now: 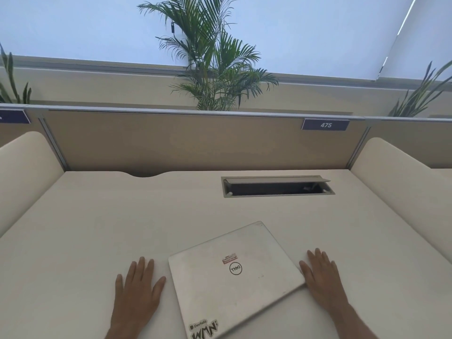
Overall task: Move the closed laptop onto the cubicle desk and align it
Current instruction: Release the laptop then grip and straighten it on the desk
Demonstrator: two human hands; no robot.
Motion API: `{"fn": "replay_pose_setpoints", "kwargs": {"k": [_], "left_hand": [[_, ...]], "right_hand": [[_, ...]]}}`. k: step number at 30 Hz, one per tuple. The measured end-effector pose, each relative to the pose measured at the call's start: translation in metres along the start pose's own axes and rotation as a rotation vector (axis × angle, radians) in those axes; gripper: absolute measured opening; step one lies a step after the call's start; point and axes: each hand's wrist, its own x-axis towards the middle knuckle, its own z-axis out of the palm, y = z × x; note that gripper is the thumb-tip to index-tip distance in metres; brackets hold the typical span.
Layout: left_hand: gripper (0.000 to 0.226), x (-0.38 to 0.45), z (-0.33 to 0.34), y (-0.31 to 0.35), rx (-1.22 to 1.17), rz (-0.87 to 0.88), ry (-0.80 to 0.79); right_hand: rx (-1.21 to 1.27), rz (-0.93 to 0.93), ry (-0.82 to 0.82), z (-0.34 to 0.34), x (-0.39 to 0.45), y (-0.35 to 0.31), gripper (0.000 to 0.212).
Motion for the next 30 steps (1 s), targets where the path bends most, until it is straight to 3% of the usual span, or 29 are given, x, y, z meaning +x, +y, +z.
{"fn": "replay_pose_setpoints", "kwargs": {"k": [2, 11, 17, 26, 30], "left_hand": [[0.142, 0.000, 0.004, 0.000, 0.023, -0.013, 0.005], [0.136, -0.002, 0.008, -0.001, 0.049, -0.017, 0.021], [0.132, -0.001, 0.007, 0.001, 0.082, -0.048, 0.014], [0.072, -0.001, 0.010, -0.002, -0.066, -0.083, 0.078], [0.041, 0.001, 0.007, 0.006, -0.193, -0.143, 0.221]], "right_hand": [[-0.078, -0.020, -0.006, 0.001, -0.001, 0.003, 0.064], [-0.314, 0.019, -0.035, -0.013, -0.012, -0.011, 0.067], [-0.257, 0.048, -0.101, -0.008, -0.003, -0.003, 0.070], [-0.186, 0.164, -0.175, -0.012, 0.011, 0.002, 0.084], [-0.160, 0.149, 0.003, -0.020, 0.013, -0.014, 0.066]]}}
